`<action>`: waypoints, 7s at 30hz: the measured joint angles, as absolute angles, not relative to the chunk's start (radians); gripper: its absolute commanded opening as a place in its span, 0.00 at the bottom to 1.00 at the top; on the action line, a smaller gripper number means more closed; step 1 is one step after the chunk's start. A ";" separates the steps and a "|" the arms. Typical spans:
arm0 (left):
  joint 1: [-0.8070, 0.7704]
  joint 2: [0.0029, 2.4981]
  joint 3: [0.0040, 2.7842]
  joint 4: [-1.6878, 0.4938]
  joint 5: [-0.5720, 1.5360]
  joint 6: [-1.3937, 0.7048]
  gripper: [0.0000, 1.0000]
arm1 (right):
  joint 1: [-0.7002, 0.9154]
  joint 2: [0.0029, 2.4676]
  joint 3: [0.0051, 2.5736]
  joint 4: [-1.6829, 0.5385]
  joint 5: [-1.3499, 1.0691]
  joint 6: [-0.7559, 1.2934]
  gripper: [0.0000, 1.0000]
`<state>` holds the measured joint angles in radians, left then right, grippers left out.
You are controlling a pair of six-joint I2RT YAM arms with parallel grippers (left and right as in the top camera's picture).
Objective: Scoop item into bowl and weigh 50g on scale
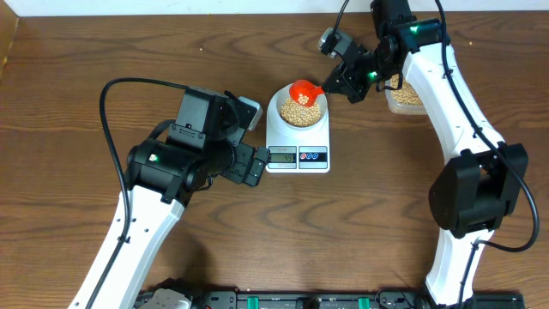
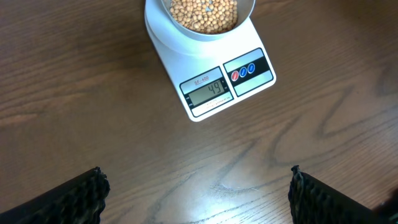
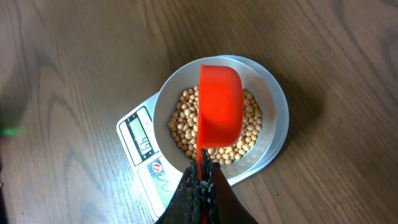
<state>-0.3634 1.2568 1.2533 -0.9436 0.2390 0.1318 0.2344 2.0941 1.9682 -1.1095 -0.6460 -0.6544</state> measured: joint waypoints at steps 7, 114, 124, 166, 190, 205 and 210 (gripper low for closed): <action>-0.363 1.257 1.253 -0.944 0.239 0.132 0.95 | 0.234 2.094 1.968 -1.110 -0.646 -0.654 0.01; -0.363 1.257 1.253 -0.944 0.239 0.132 0.95 | -0.170 1.894 1.959 -1.523 -0.583 -0.543 0.01; -0.363 1.257 1.253 -0.943 0.239 0.132 0.95 | -0.218 1.891 1.604 -1.462 -0.747 -0.660 0.01; -0.363 1.257 1.253 -0.944 0.239 0.132 0.95 | -0.402 1.892 1.368 -1.191 -0.284 -0.105 0.99; -0.363 1.257 1.253 -0.944 0.239 0.132 0.95 | -0.173 1.444 1.679 -1.222 -0.282 -0.073 0.99; -0.363 1.257 1.253 -0.944 0.239 0.132 0.95 | -0.171 1.412 1.679 -1.229 -0.284 -0.055 0.99; -0.363 1.257 1.253 -0.944 0.239 0.132 0.95 | -0.158 1.403 1.670 -1.176 -0.283 -0.142 0.99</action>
